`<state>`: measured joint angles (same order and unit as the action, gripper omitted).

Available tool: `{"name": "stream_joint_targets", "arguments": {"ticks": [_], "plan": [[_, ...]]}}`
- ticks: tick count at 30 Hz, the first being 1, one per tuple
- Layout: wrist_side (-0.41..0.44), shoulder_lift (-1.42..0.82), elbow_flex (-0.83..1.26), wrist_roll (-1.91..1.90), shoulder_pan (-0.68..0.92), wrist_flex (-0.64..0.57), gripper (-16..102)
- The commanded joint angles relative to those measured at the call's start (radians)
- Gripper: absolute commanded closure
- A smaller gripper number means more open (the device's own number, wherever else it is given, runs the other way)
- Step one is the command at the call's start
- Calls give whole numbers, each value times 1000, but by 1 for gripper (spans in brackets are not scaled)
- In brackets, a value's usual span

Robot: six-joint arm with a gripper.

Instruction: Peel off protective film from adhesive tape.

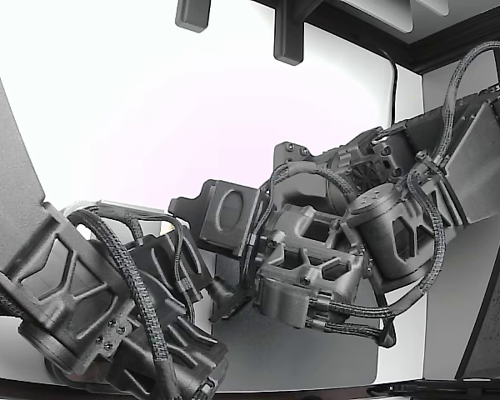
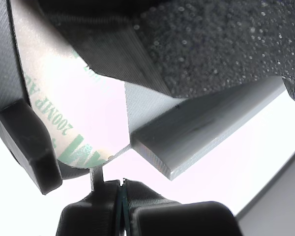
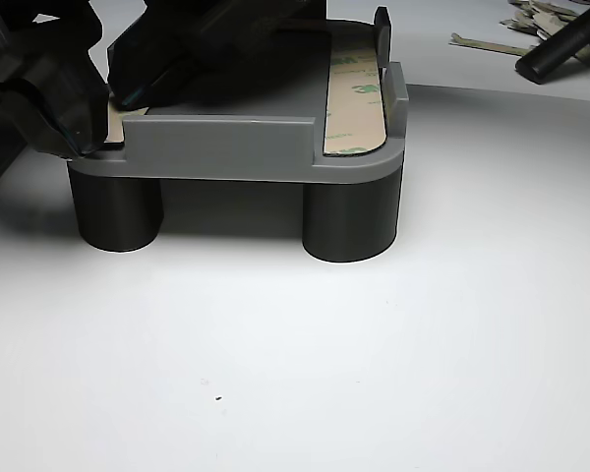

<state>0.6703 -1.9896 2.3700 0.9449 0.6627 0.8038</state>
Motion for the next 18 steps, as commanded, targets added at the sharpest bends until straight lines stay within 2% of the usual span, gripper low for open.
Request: {"name": "stream_joint_targets", "arguments": {"ticks": [1,18], "plan": [[-2,-17,-32,-2,-11,2,97],[0,-17,-38,8,-12,0,97]]}}
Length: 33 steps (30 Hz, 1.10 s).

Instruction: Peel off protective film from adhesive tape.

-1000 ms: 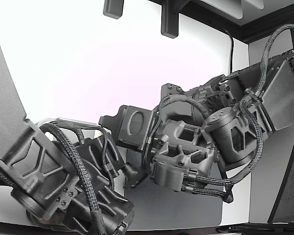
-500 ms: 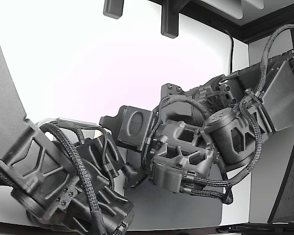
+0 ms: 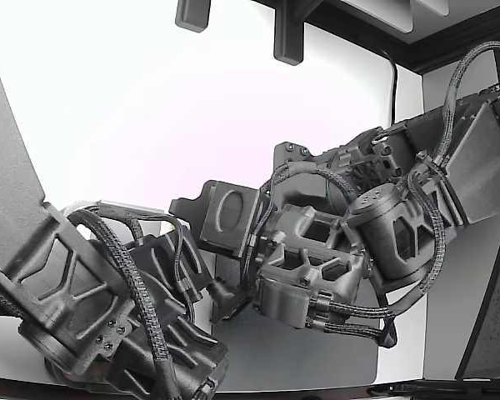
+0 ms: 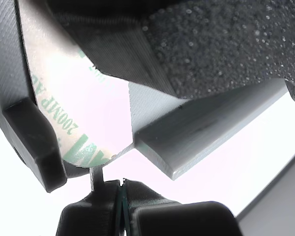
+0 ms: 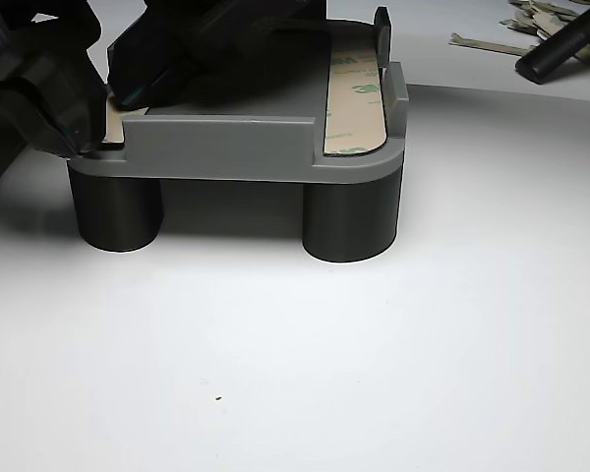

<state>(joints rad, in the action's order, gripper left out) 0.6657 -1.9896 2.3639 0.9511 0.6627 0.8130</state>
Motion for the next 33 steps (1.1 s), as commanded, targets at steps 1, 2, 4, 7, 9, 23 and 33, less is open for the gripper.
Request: {"name": "stream_joint_targets", "arguments": {"ticks": [1,2,4,7,9,23,33], "plan": [[5,-17,-32,3,-12,-11,97],[5,-17,-32,3,-14,-11,97],[5,-17,-29,6,-15,-15,97],[5,-17,-32,14,-20,-18,97],[5,-15,-35,17,-21,-18,97],[6,-11,-37,28,-28,-29,97],[8,-14,-26,34,-35,-41,97]]}}
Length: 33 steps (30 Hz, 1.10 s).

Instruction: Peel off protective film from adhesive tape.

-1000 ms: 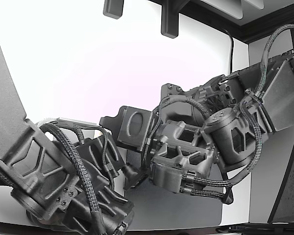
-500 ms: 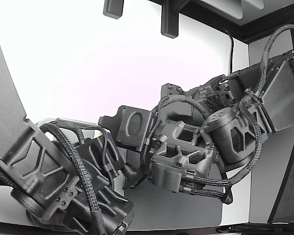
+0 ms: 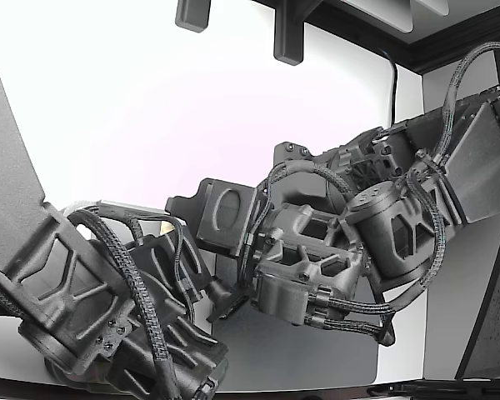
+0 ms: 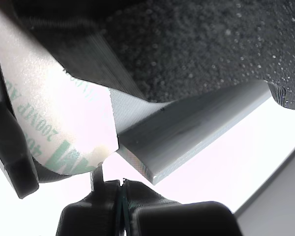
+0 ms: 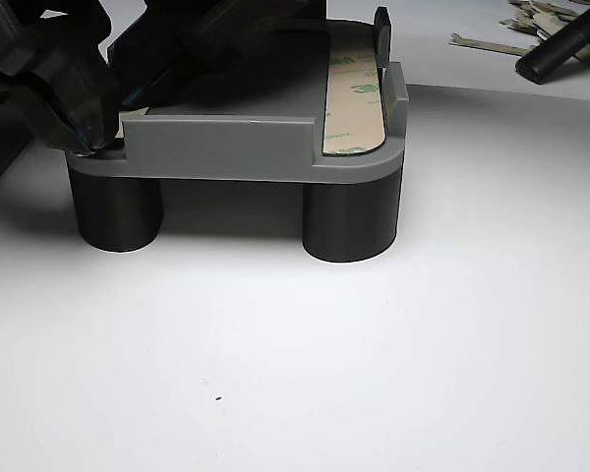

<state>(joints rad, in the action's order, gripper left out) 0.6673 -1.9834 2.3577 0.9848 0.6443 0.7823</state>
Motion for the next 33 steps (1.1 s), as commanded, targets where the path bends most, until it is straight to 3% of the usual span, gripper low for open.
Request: {"name": "stream_joint_targets", "arguments": {"ticks": [1,33], "plan": [[6,-21,-20,0,-17,-14,97],[8,-20,-20,-11,-11,-15,97]]}}
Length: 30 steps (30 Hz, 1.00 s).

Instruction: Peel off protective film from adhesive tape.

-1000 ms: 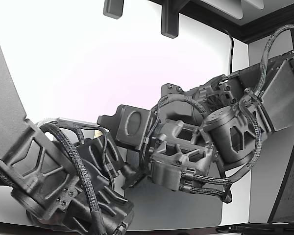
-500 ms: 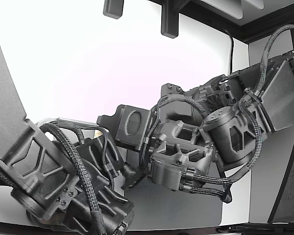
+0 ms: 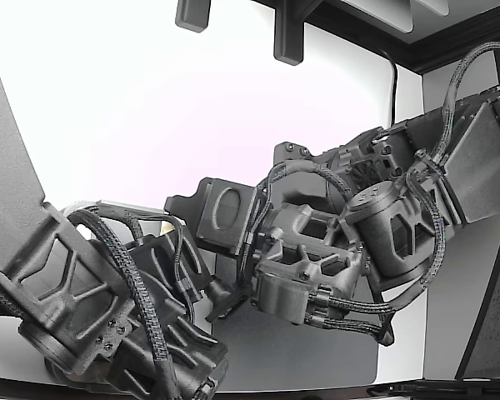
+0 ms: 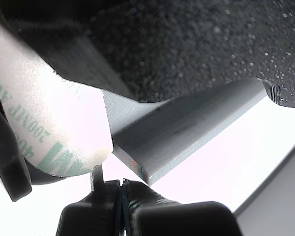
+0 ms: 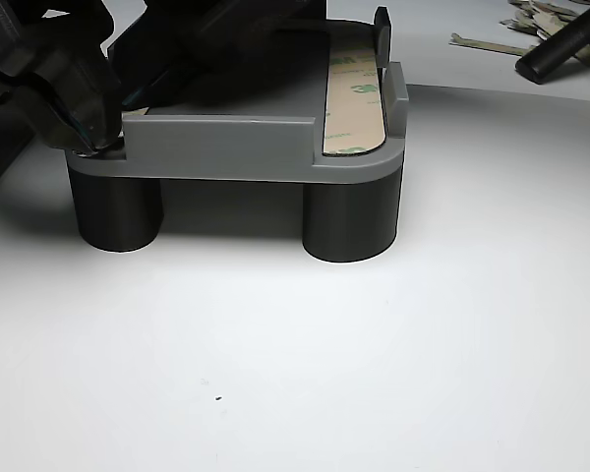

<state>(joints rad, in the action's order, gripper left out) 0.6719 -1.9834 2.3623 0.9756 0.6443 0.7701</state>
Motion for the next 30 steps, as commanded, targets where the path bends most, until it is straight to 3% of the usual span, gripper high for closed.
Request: {"name": "stream_joint_targets", "arguments": {"ticks": [1,30], "plan": [[3,-20,-25,-2,-11,-3,97],[2,-20,-37,-6,2,9,97]]}}
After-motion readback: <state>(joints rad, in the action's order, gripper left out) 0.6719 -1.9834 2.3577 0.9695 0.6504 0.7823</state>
